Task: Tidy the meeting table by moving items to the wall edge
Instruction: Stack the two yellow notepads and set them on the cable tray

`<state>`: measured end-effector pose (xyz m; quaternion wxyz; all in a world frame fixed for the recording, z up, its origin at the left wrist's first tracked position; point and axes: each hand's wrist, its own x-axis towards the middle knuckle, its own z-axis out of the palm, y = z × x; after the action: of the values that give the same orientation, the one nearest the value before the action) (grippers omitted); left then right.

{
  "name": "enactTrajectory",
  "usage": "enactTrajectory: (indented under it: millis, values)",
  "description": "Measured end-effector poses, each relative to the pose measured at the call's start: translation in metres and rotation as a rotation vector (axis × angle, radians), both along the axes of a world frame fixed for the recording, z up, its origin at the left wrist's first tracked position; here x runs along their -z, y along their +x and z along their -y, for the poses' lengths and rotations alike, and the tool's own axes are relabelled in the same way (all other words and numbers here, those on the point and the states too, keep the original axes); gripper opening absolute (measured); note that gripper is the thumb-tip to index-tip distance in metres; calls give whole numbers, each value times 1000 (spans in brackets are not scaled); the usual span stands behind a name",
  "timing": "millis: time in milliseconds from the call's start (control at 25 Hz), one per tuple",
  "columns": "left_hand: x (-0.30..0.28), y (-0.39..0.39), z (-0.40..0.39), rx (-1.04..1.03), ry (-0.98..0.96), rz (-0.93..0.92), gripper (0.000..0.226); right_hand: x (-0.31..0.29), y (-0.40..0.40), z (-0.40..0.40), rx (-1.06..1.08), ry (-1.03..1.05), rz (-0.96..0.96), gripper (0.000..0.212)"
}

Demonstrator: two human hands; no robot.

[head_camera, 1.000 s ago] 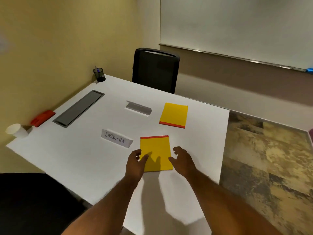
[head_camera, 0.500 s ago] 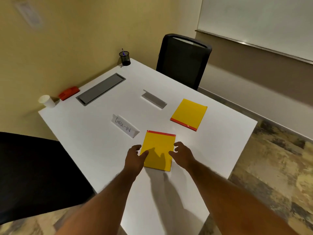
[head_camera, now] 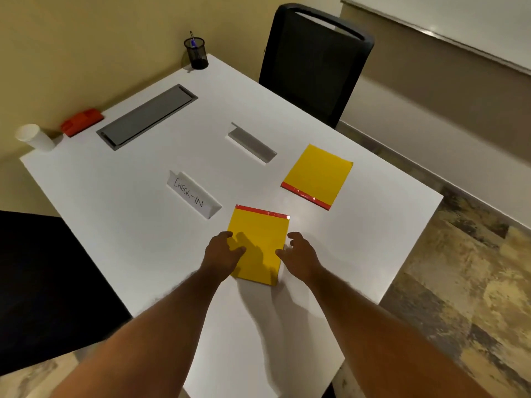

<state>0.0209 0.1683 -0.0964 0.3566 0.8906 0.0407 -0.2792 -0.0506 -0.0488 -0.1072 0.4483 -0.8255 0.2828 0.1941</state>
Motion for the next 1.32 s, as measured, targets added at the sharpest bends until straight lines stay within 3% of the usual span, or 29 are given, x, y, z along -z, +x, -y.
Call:
enactTrajectory:
  millis: [240,360,520,720,840,1040,1320]
  values:
    - [29,0,25,-257,79,-96,84,27,39,17,5,-45,89,61]
    - [26,1,42,-505,-73,-221,59,26,56,31,184,91,25,51]
    - [9,-10,67,-610,-243,-214,40,23,61,63,55,171,-2,47]
    - [3,-32,85,-692,-346,-109,30,9,95,117,-101,-234,215,30]
    - [-3,-31,88,-754,-428,-51,24,5,121,144,-325,-565,184,31]
    - [-13,-9,87,-771,-405,-20,36,8,144,174,-499,-647,65,44]
    - [-14,-8,85,-812,-407,-9,30,6,139,173,-688,-776,187,21]
